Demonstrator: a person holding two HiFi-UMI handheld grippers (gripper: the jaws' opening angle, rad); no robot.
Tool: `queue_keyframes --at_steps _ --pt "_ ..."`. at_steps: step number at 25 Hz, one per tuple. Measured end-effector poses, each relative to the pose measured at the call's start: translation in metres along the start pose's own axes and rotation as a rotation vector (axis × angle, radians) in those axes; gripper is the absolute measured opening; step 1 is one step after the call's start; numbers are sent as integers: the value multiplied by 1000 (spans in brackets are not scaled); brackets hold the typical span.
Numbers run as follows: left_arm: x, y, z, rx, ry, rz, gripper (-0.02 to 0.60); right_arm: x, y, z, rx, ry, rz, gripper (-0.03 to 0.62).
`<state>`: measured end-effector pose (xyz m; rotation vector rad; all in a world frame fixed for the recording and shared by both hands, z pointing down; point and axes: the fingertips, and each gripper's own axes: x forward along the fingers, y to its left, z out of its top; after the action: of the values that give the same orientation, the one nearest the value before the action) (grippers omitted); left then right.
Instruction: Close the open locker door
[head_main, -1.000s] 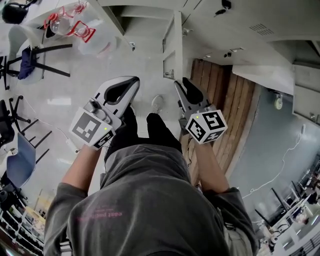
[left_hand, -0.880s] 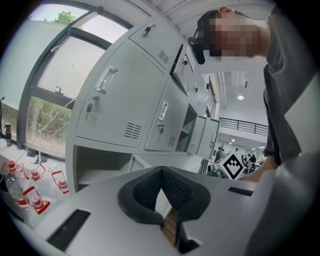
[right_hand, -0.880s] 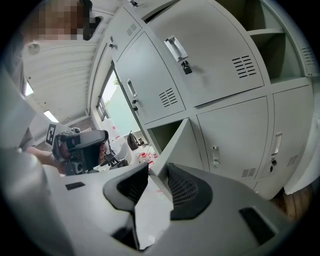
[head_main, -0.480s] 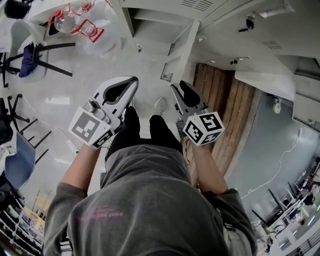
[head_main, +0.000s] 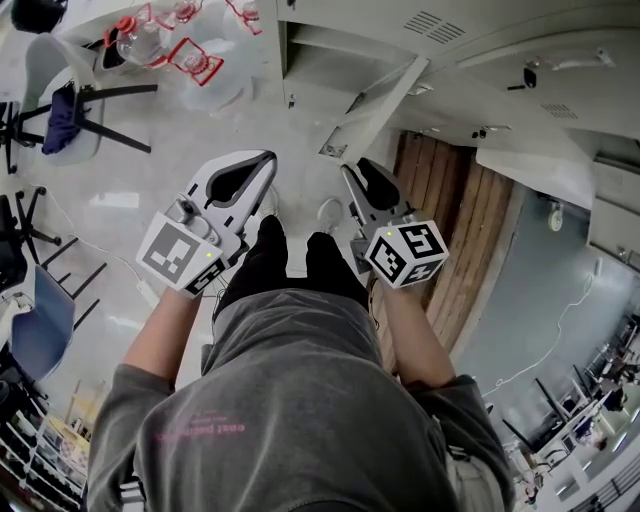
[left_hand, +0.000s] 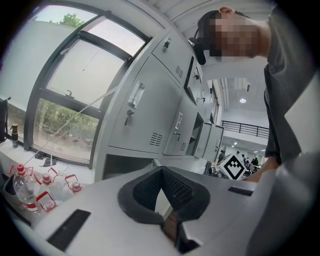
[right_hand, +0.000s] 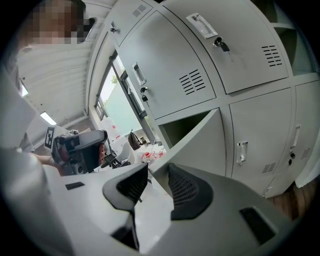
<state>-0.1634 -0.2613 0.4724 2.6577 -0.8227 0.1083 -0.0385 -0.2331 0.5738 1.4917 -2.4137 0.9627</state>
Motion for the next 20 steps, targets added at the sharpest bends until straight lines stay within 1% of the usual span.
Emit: queue_keyframes --at_steps 9,20 --pt "-26 48 8 -15 -10 15 15 52 27 15 12 -14 -10 132" --pt "-42 86 10 -39 -14 12 15 101 42 33 2 -26 -21 121"
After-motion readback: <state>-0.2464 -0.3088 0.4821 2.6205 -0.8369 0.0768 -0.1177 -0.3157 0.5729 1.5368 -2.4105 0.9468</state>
